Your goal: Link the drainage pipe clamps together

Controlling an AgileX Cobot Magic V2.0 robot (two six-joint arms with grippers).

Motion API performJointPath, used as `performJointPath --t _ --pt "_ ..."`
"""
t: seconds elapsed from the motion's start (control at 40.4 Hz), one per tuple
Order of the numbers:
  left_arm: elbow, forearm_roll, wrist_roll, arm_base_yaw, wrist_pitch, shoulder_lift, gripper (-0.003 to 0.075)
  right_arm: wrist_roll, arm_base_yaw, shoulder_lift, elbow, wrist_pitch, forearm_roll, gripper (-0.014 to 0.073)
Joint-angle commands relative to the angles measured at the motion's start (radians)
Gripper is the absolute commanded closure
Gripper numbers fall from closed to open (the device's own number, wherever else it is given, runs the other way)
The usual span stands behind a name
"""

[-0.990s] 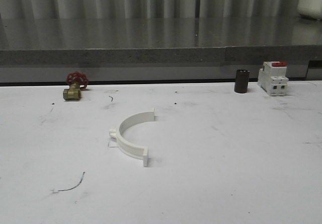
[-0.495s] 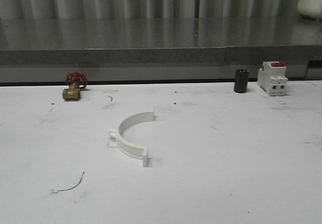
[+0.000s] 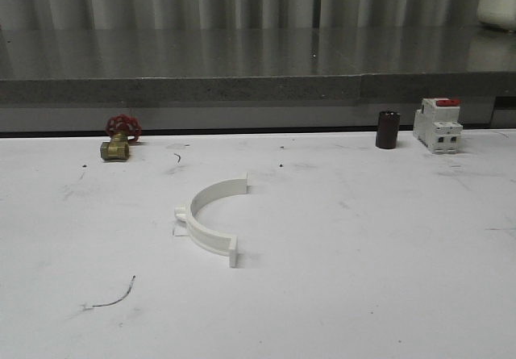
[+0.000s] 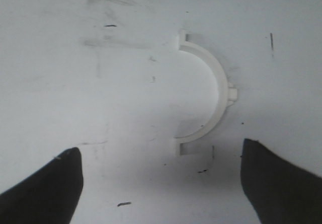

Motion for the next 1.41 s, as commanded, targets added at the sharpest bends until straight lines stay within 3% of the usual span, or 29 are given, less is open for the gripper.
performJointPath --t 0.0,0.445,1.064,1.138,1.386 --pt "-0.026 0.006 0.004 -0.006 -0.082 0.01 0.0741 0.004 -0.066 0.039 -0.072 -0.015 -0.021 -0.0059" --pt "-0.026 0.006 0.004 -0.006 -0.082 0.01 0.0741 -0.221 -0.224 0.437 -0.337 0.177 0.069 -0.0059" --pt "-0.026 0.006 0.004 -0.006 -0.082 0.01 0.0741 -0.307 -0.225 0.629 -0.399 0.121 0.109 -0.0057" --pt "-0.026 0.006 0.004 -0.006 -0.082 0.01 0.0741 -0.307 -0.225 0.63 -0.399 0.12 0.113 -0.0021" --pt "-0.026 0.006 0.004 -0.006 -0.082 0.01 0.0741 -0.307 -0.225 0.65 -0.399 0.126 0.117 0.0246"
